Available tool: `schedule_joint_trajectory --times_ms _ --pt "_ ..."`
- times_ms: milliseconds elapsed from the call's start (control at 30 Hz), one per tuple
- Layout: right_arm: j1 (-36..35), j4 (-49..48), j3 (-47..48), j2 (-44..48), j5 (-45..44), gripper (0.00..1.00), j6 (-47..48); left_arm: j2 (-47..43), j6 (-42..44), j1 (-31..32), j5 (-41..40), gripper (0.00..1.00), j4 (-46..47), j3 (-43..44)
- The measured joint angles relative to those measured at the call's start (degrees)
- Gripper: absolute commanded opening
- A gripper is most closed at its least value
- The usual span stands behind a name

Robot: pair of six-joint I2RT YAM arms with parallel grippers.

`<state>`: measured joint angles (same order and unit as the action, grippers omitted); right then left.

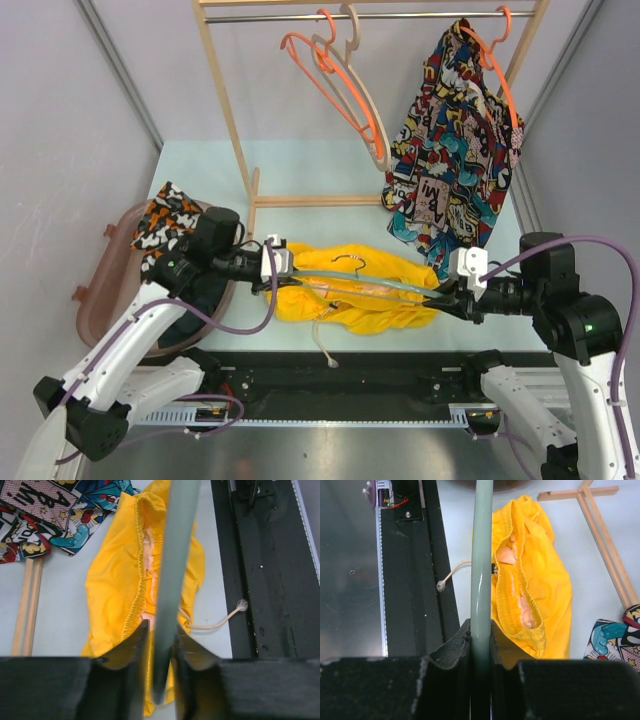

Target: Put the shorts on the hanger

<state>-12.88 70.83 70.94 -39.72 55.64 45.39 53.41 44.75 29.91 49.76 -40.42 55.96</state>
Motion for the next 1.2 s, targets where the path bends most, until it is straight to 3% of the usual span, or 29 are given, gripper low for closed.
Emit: schedule_joint_trajectory --times_ms 33,100,133,167,233,367,600,667,700,767,800,867,900,1000,1100,1200 --pt "-0.85 -0.11 0.00 -0.26 -0.48 0.06 0.15 0.70 0.20 0.11 0.04 0.00 -0.07 0.00" --pt "-2.32 -0.63 0.00 -0.94 -2.51 0.22 0.11 1.49 0.55 0.37 -0.02 0.00 -0.52 -0.09" --pt "-3.26 -1.11 0.00 -1.77 -4.24 0.45 -0.35 1.60 0.37 0.37 -0.39 0.00 -0.72 -0.39" --pt "-4.00 -1.40 0.00 -2.49 -5.31 0.55 -0.96 1.51 0.13 0.31 -0.76 0.00 -0.61 -0.76" --pt "-6.73 -3.32 0.00 -4.63 -7.87 0.69 -2.89 1.03 -0.90 0.50 -1.79 0.00 0.11 -1.92" --pt "-15.30 -8.61 0.00 -8.92 -13.84 0.74 -6.36 0.90 -2.67 1.25 -4.00 0.00 0.90 -3.63" --pt "-30.47 -17.05 0.02 -16.74 -22.29 0.60 -12.41 1.84 -4.48 2.93 -8.61 0.00 2.23 -3.69" --pt "-31.54 -19.39 0.02 -18.38 -23.80 0.47 -13.57 1.81 -4.83 3.43 -9.60 0.00 2.54 -3.78" --pt "-31.82 -20.48 0.02 -19.06 -24.48 0.32 -13.94 1.81 -4.83 3.52 -9.77 0.00 2.67 -3.85" --pt "-31.98 -21.90 0.02 -19.82 -25.09 0.17 -13.86 1.73 -4.85 3.69 -10.38 0.00 2.97 -4.20" --pt "-32.02 -22.75 0.11 -20.31 -25.81 0.00 -13.84 1.66 -4.76 3.78 -10.58 0.00 3.02 -4.50" --pt "-32.04 -23.26 0.35 -20.94 -26.56 0.00 -13.53 1.60 -4.79 3.89 -10.86 0.11 2.78 -4.70" --pt "-32.06 -23.21 0.39 -21.14 -26.73 0.00 -13.27 1.55 -4.81 3.87 -11.47 0.34 2.84 -4.79" --pt "-32.06 -23.34 0.46 -21.22 -27.45 0.00 -12.33 1.57 -5.62 3.72 -12.02 0.56 2.97 -4.79" --pt "-32.06 -22.16 0.46 -20.52 -29.24 0.00 -10.93 1.55 -5.81 2.01 -11.82 0.64 2.91 -4.79" --pt "-32.02 -19.87 0.46 -18.21 -31.43 0.00 -9.18 1.55 -4.96 -1.53 -11.54 0.64 2.84 -4.81"
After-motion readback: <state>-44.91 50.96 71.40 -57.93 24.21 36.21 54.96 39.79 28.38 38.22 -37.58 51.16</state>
